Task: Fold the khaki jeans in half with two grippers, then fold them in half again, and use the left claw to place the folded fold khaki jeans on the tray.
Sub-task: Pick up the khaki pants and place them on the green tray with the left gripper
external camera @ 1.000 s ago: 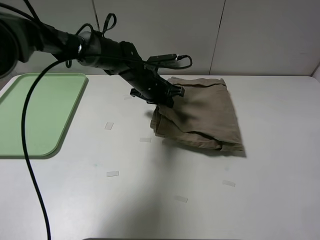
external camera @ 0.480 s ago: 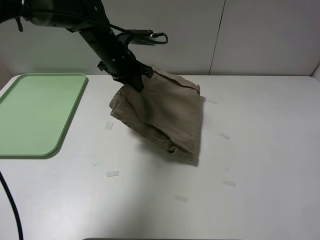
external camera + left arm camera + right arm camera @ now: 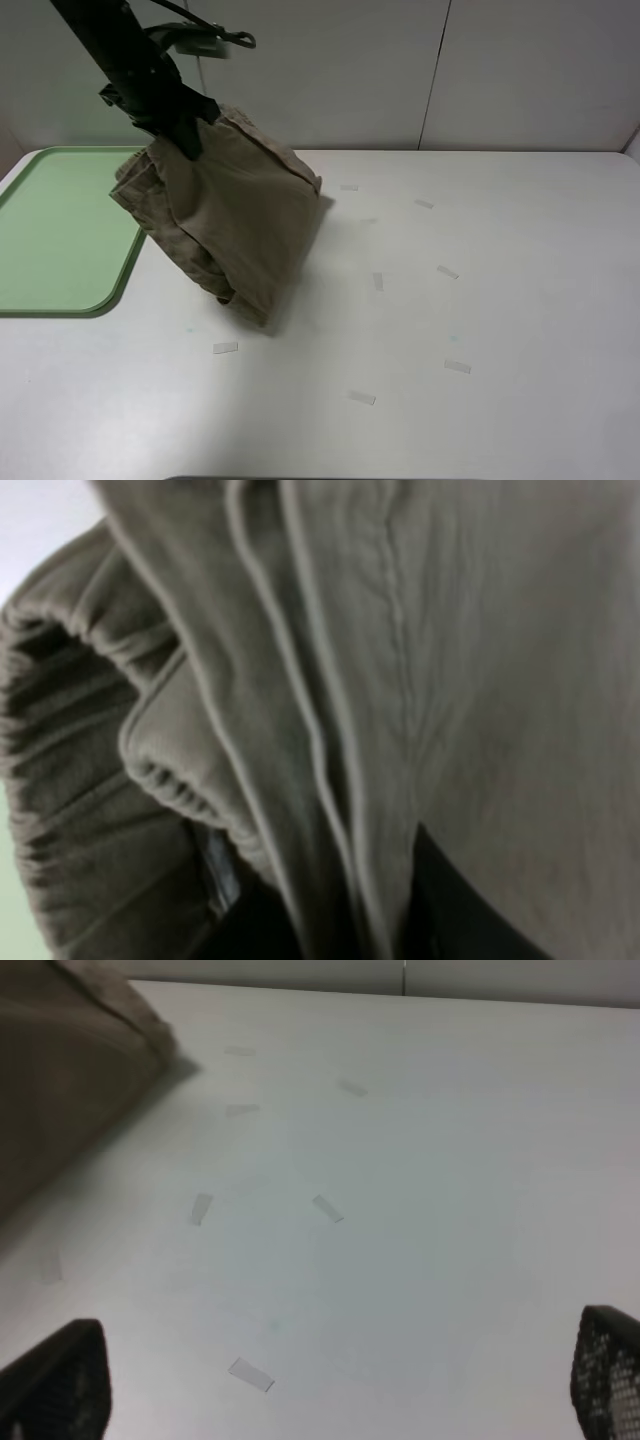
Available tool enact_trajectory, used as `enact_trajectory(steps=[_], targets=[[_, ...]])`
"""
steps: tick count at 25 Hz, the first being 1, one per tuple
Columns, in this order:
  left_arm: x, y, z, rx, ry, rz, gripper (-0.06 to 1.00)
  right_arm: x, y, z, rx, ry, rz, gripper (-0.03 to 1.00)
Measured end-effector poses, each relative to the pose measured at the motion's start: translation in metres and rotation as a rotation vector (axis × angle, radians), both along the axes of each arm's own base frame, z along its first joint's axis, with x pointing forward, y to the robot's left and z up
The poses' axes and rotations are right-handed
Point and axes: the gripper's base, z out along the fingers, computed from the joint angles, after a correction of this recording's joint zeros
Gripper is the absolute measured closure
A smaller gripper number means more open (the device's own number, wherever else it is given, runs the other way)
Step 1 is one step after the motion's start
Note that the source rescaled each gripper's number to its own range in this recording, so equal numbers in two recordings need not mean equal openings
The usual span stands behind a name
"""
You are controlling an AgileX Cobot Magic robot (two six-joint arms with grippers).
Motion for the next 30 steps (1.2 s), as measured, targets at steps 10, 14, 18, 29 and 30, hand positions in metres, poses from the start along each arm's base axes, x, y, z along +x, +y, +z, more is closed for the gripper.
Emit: enact_trajectory(steps=[10, 14, 18, 29, 30], targets=[[0.006, 0.104, -0.001, 0.101, 0.046, 0.204, 0.78, 0.000, 0.000, 0.000, 0.000, 0.000, 0.000, -0.03], [0.004, 0.141, -0.007, 0.102, 0.035, 0.293, 0.78, 0.000, 0.000, 0.000, 0.001, 0.000, 0.001, -0.03], [-0.003, 0.170, -0.020, 0.107, 0.037, 0.351, 0.78, 0.000, 0.000, 0.000, 0.001, 0.000, 0.001, -0.03], [-0.010, 0.234, -0.042, 0.155, 0.015, 0.339, 0.78, 0.000, 0.000, 0.000, 0.002, 0.000, 0.001, -0.03], [-0.010, 0.239, -0.042, 0.164, -0.002, 0.344, 0.78, 0.000, 0.000, 0.000, 0.002, 0.000, 0.001, -0.03]])
